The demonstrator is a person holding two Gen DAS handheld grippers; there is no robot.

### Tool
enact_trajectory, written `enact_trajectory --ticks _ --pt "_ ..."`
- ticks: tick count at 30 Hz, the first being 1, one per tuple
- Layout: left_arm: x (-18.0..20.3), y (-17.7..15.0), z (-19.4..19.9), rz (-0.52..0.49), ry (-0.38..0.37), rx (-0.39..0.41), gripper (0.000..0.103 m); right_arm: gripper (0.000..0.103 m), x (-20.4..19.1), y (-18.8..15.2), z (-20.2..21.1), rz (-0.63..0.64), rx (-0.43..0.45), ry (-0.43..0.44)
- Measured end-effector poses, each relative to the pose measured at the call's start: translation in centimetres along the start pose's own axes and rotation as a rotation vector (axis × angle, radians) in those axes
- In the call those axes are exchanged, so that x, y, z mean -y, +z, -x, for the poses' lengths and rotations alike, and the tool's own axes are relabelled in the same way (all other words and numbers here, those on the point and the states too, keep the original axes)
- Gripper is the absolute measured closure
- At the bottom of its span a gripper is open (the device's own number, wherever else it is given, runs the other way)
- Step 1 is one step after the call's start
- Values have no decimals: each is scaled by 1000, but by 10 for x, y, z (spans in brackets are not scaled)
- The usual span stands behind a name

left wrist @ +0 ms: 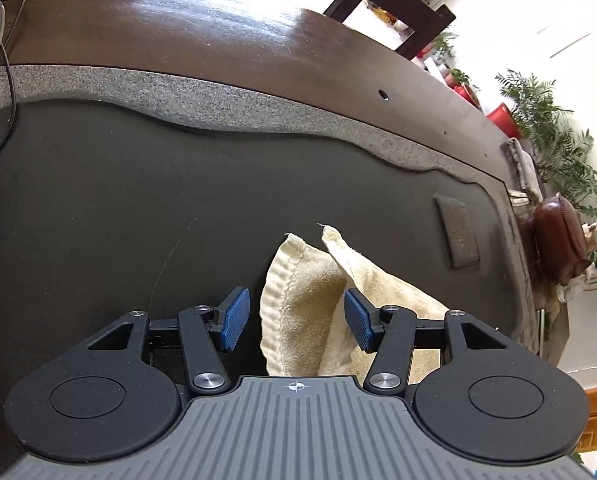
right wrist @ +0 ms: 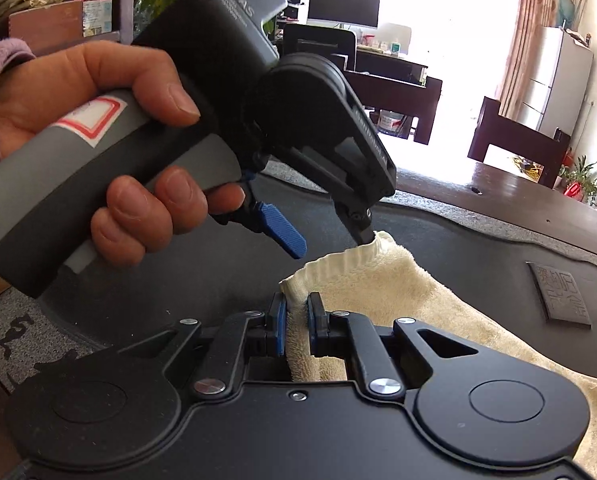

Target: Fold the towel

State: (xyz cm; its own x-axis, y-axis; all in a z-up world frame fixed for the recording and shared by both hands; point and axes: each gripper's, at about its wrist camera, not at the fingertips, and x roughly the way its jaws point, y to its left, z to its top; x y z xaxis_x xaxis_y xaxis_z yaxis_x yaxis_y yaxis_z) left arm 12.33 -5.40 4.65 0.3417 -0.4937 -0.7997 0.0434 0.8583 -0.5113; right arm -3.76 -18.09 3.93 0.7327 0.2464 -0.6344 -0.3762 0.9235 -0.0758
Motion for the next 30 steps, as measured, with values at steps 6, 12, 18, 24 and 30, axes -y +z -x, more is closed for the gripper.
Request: enact_trajectory --ticks 6,12,18,24,30 --pt "-11 0 6 51 -51 18 49 91 -2 -1 -2 4 -6 -2" --pt "-16 -1 10 64 -78 24 37 91 -1 0 -4 8 -3 -2" --pt "-16 2 -5 71 -63 -15 33 91 -1 3 2 8 16 -5" --pt "-20 4 -20 130 -110 -46 33 91 2 4 8 -2 25 -9" --pt "-25 0 -28 217 -203 -50 51 91 2 2 18 -39 32 -3"
